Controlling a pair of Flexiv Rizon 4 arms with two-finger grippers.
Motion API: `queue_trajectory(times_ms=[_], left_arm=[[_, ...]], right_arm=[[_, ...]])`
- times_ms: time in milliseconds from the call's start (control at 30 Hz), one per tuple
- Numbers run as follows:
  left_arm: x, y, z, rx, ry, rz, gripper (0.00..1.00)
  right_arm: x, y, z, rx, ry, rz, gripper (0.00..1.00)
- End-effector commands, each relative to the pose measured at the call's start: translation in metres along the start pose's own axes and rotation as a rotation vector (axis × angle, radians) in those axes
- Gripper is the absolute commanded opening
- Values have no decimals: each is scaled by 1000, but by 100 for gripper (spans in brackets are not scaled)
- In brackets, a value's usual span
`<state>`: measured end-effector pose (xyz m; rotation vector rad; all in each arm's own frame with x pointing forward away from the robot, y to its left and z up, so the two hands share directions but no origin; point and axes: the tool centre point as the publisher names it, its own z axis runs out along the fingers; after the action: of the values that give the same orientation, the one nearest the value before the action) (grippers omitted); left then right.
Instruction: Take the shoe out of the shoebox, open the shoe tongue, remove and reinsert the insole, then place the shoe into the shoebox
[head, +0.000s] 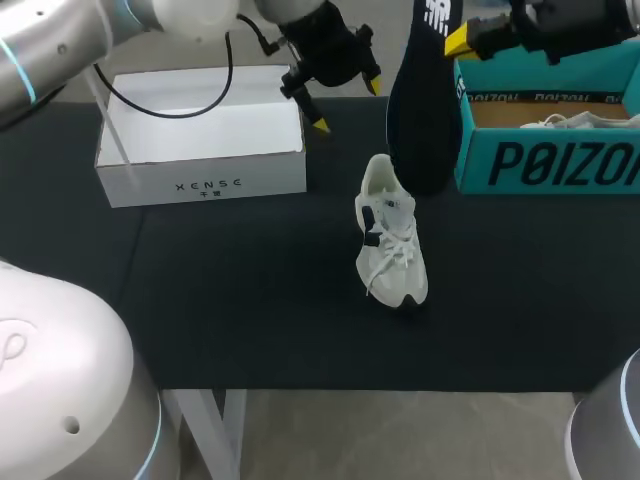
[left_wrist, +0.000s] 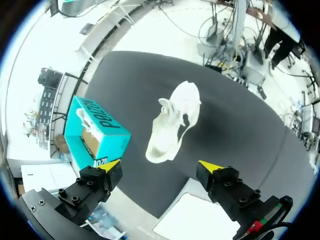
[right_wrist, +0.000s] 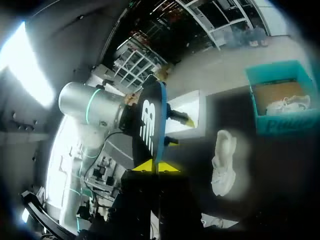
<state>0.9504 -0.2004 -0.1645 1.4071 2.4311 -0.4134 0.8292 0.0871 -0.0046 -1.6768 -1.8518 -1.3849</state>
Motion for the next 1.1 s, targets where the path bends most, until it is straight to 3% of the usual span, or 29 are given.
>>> queue_trajectory(times_ms=[33, 267, 400, 567, 833, 1100], left_arm=[[21, -13, -28, 61, -363, 92, 100], [15, -19, -59, 191, -627, 139, 100], [6, -19, -73, 265, -715, 175, 100], [-11, -30, -85, 299, -791, 267, 100], [-33, -58, -94, 297, -943, 398, 100], [-47, -83, -93, 269, -983, 496, 100]], right_arm=[[-12, 22, 11, 26, 27, 33, 0], [-35, 39, 22, 75, 88, 170, 0], [-41, 41, 23, 80, 104, 217, 0], [-45, 40, 24, 104, 123, 275, 0], [-52, 52, 35, 160, 110, 403, 0], [-44, 61, 45, 186, 128, 395, 0]])
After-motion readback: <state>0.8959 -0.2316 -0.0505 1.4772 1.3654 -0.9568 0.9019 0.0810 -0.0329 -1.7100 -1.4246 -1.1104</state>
